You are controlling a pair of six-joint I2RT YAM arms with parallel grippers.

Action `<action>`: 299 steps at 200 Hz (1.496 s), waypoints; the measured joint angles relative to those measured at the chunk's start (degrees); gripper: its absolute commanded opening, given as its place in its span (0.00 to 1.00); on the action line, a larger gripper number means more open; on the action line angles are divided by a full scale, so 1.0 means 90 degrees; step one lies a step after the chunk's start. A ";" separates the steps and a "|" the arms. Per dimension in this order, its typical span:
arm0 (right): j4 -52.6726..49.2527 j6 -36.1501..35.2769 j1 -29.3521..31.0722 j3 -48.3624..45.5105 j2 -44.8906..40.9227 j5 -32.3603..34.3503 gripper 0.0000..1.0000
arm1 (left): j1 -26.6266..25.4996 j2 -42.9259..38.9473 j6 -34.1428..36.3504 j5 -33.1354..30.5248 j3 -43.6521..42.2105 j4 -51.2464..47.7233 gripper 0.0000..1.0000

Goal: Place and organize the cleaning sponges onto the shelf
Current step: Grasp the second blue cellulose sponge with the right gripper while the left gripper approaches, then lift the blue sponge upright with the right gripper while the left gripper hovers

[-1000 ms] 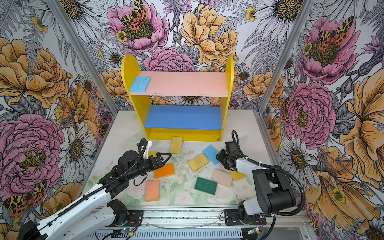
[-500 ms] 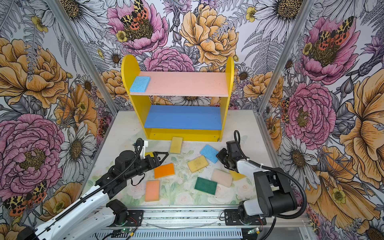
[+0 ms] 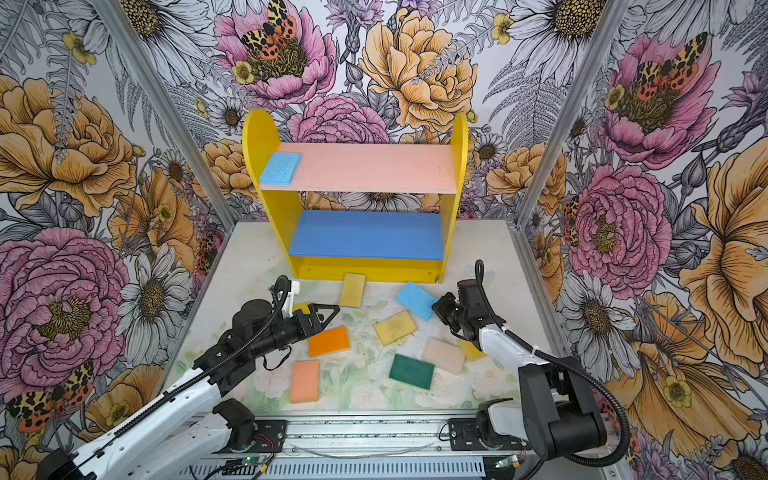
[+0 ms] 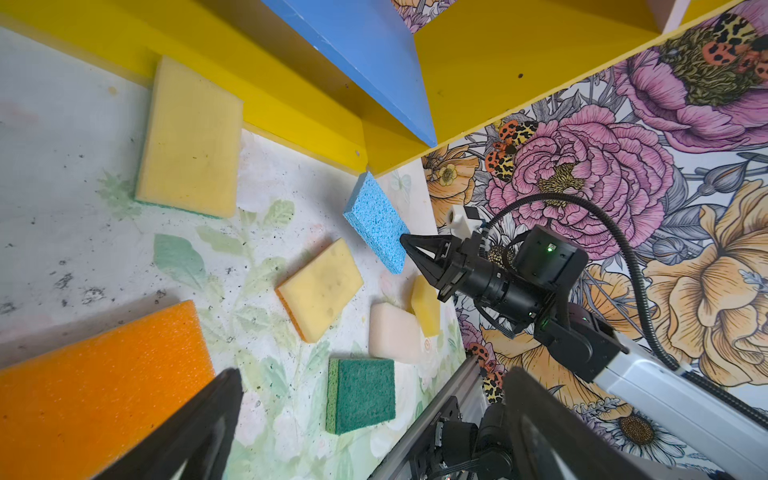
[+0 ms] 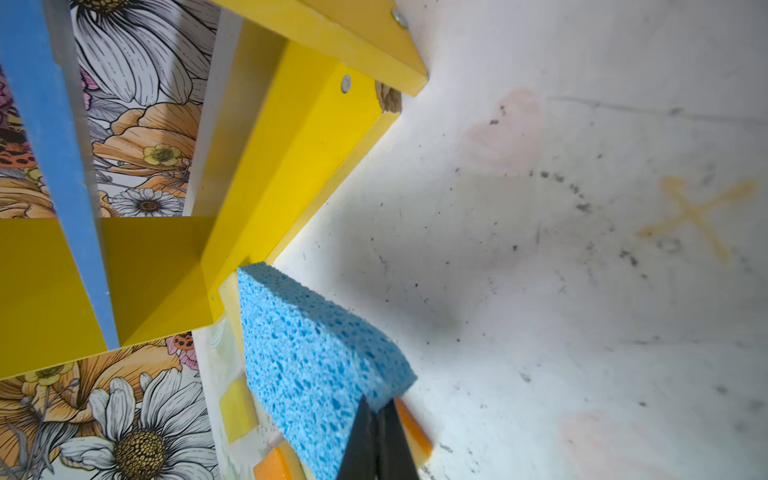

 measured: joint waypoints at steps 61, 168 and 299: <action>0.0804 0.0318 0.0012 -0.0017 0.0194 -0.1061 0.00 | -0.0032 0.0328 -0.0143 0.0080 -0.0112 0.0869 0.99; 0.1877 0.0828 0.0974 -0.0002 0.0629 -0.1899 0.00 | -0.0673 0.1506 -0.0430 0.0085 -0.0221 0.2113 0.99; 0.3402 0.1530 0.1717 0.0180 0.1277 -0.2501 0.00 | -0.0682 0.1620 -0.0549 -0.0078 -0.0221 0.2278 0.78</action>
